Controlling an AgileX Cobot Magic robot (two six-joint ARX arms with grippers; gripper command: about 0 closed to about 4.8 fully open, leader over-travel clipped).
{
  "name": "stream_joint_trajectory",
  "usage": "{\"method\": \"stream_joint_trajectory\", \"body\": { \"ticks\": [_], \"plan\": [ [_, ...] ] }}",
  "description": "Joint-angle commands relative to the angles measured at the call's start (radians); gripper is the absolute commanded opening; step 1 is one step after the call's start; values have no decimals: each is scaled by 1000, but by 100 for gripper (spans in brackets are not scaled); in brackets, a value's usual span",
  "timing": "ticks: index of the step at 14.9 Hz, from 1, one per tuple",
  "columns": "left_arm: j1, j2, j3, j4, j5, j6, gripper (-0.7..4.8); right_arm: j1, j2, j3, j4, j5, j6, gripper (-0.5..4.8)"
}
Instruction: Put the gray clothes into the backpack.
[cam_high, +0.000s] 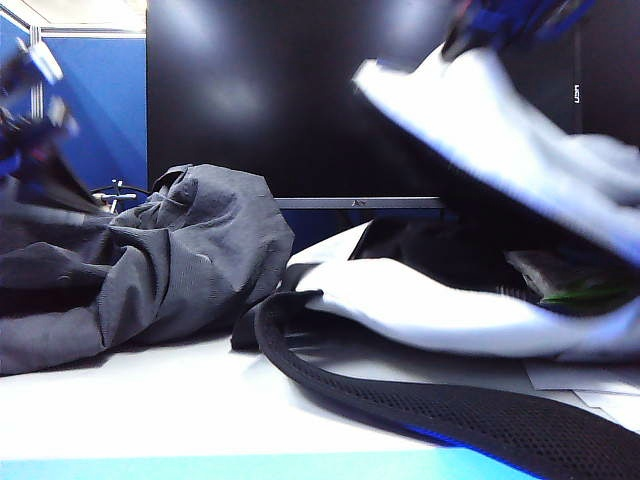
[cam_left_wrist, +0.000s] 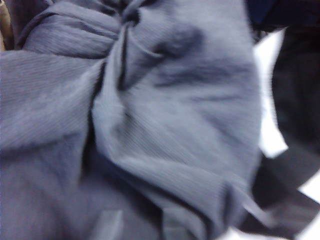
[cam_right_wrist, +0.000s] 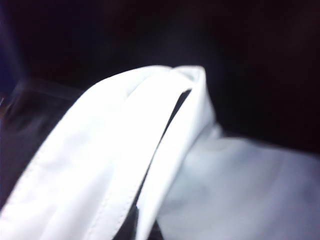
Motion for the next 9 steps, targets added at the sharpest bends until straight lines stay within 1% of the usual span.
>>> {"method": "stream_joint_trajectory", "body": {
  "ticks": [1,2,4,5,6,8,9],
  "plan": [
    [-1,133,6,201,8,-1,479,-47,-24,13,69,-8,6,-5],
    [-6,167,6,257,6,-1,479,-48,-23,13,55,-8,6,-5],
    [-23,269,16,449,-52,-1,479,-48,-23,13,33,-8,6,-5],
    [-34,322,37,520,-62,0,479,-48,-23,13,33,-9,7,-5],
    [-65,425,117,560,-60,-2,479,-47,-23,12,32,-20,14,-5],
    [-101,540,236,505,-77,10,479,-48,-23,13,27,-31,14,-5],
    [-122,637,342,415,-135,33,479,-48,-24,13,21,-35,14,-5]
  ]
}}
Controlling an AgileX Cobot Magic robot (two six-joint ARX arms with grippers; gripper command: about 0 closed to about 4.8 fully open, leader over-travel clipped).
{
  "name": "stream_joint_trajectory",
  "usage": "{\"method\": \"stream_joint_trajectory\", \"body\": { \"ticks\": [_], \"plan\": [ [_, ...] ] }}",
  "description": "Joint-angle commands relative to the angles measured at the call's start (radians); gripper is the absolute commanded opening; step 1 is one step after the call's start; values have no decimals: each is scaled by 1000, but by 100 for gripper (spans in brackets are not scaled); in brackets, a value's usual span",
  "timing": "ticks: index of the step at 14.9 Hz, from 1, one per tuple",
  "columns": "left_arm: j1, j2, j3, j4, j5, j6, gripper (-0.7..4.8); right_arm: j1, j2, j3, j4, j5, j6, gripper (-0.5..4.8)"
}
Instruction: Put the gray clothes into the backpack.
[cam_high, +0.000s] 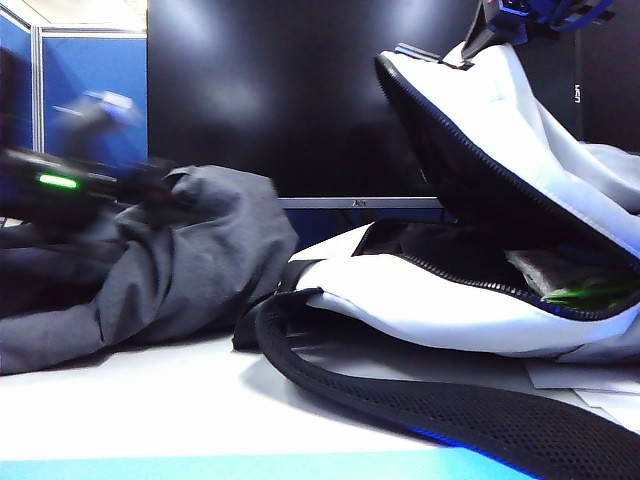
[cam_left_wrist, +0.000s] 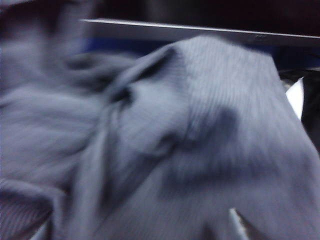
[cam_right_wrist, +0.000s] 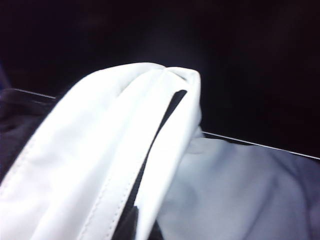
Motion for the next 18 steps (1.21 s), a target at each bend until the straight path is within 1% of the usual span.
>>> {"method": "stream_joint_trajectory", "body": {
  "ticks": [1,2,3,4,6,7,8,9,10,11,13,14,15,17,18],
  "plan": [
    [-35,174,189,-156,-75,43,479,-1,-11,13,55,-7,2,-5],
    [-35,257,283,-279,-76,45,479,-1,-11,13,45,-26,2,-5],
    [-35,299,325,-339,-76,43,479,-1,-11,13,42,-28,2,-5],
    [-35,356,379,-423,-63,38,27,-1,-11,13,41,-29,1,-5],
    [-34,375,397,-462,55,35,-5,-1,-14,13,41,-29,2,-5],
    [-31,356,397,-453,203,-29,-5,-1,-21,13,45,-29,7,-5],
    [-31,330,397,-445,331,-69,-5,-1,-24,13,56,-31,24,-5],
    [-32,304,397,-443,403,-95,-5,-1,-28,13,64,-29,27,-5],
    [-44,225,393,-443,541,-119,-5,-5,-35,13,90,-29,35,-5],
    [-50,142,393,-442,621,-133,-5,-5,-36,13,111,-29,38,-5],
    [-50,18,393,-449,701,-139,-5,-6,-35,13,129,-28,44,-5],
    [-47,-68,393,-461,713,-139,-5,-13,-35,13,136,-29,47,-5],
    [-46,-115,394,-471,714,-139,-5,-13,-35,13,137,-29,50,-5],
    [-47,-178,394,-510,712,-138,-5,-13,-35,13,138,-29,74,-5],
    [-49,-178,394,-537,712,-138,-5,-13,-35,13,145,-29,76,-5]
  ]
}}
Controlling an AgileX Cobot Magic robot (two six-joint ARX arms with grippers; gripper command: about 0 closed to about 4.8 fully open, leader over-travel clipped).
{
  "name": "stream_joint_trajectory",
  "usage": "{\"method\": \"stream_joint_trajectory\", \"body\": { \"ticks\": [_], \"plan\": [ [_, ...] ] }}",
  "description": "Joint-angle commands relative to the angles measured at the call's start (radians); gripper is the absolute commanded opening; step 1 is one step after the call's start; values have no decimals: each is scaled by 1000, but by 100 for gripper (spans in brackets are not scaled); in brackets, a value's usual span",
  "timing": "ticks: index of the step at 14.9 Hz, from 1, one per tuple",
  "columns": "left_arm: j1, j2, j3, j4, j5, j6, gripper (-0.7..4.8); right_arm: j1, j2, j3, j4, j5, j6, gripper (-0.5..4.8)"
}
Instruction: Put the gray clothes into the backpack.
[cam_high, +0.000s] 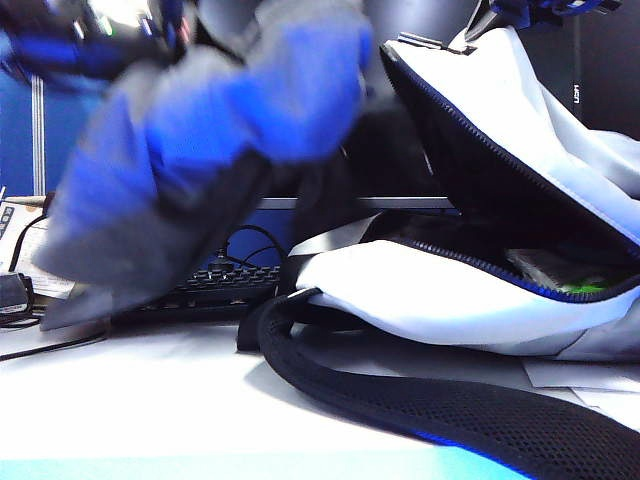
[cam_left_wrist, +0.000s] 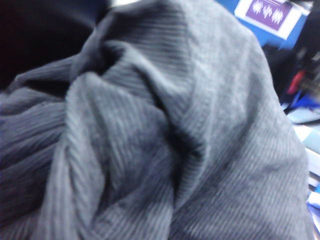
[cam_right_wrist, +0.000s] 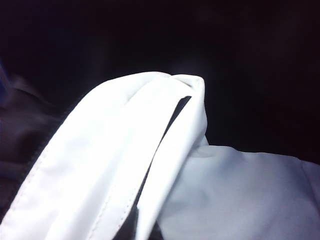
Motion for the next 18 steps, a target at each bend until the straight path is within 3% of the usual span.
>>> {"method": "stream_joint_trajectory", "body": {
  "ticks": [1,3,4,6,8,10,12,13,14,15,18],
  "plan": [
    [-13,-8,1,-68,1,7,-5,0,-14,14,117,-14,24,-5],
    [-108,26,-3,-74,-13,39,-5,0,-13,13,137,-60,72,-5],
    [-195,58,6,3,-100,55,-5,0,-13,13,135,-73,93,-5],
    [-282,149,72,84,-208,54,-5,0,-14,13,132,-145,97,-5],
    [-301,255,151,70,-256,50,-5,0,-31,13,128,-173,97,-5],
    [-291,347,165,35,-374,61,-5,0,-52,14,147,-230,97,-5],
    [-288,415,166,127,-353,16,-5,0,-55,13,118,-262,97,-5],
    [-318,475,167,324,-347,-102,-5,0,-55,11,85,-269,96,-5],
    [-340,504,184,417,-348,-166,-5,0,-55,11,75,-271,95,-5],
    [-367,533,237,432,-335,-201,-5,0,-55,11,69,-271,95,-5],
    [-464,644,503,315,-302,-193,-5,0,-55,11,44,-296,85,-5]
  ]
}}
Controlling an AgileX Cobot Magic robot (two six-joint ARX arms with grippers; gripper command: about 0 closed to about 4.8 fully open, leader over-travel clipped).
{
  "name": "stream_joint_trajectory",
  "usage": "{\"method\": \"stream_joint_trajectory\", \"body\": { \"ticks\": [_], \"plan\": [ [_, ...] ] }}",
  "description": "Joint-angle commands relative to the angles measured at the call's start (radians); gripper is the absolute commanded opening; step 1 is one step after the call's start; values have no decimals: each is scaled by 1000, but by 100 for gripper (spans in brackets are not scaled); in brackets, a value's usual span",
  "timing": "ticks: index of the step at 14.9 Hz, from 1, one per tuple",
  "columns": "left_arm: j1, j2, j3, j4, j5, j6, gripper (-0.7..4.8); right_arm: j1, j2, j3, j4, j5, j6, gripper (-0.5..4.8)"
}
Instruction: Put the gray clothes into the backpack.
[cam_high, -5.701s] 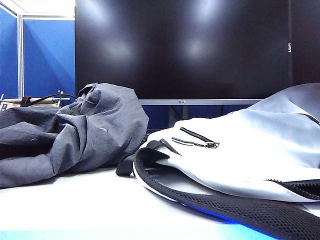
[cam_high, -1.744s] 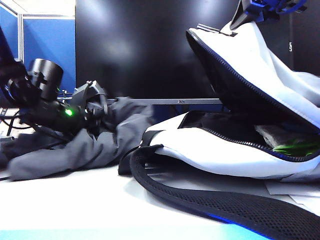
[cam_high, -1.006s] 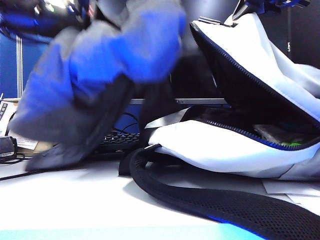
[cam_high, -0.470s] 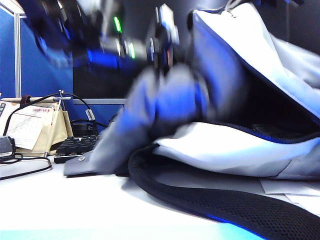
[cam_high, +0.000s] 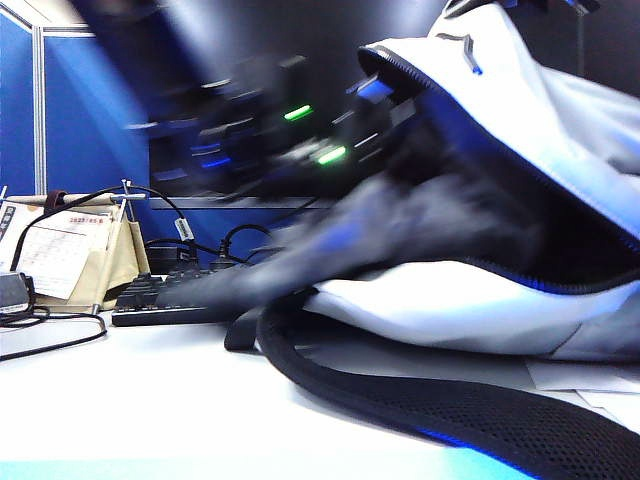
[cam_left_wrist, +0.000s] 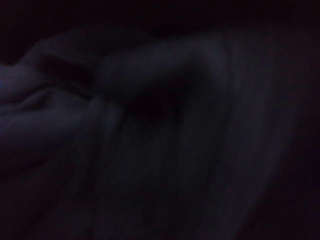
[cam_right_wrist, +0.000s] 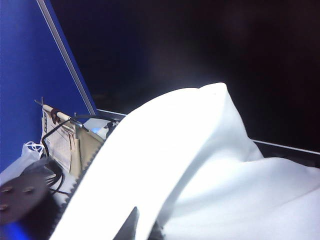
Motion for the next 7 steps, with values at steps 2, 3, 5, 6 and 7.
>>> {"method": "stream_joint_trajectory", "body": {
  "ticks": [2,3,5,6,7],
  "plan": [
    [-84,91,251,-60,42,5,-5,6,-15,18,39,-78,-15,-5],
    [-93,112,272,-77,41,28,-5,6,-15,18,29,-90,-15,-5],
    [-91,190,324,-146,18,48,-5,6,-15,18,26,-114,-14,-5],
    [-92,222,332,-145,2,43,-5,6,-15,18,25,-115,-14,-5],
    [-97,247,336,-163,-74,40,-5,6,-15,18,20,-115,-14,-5]
  ]
}}
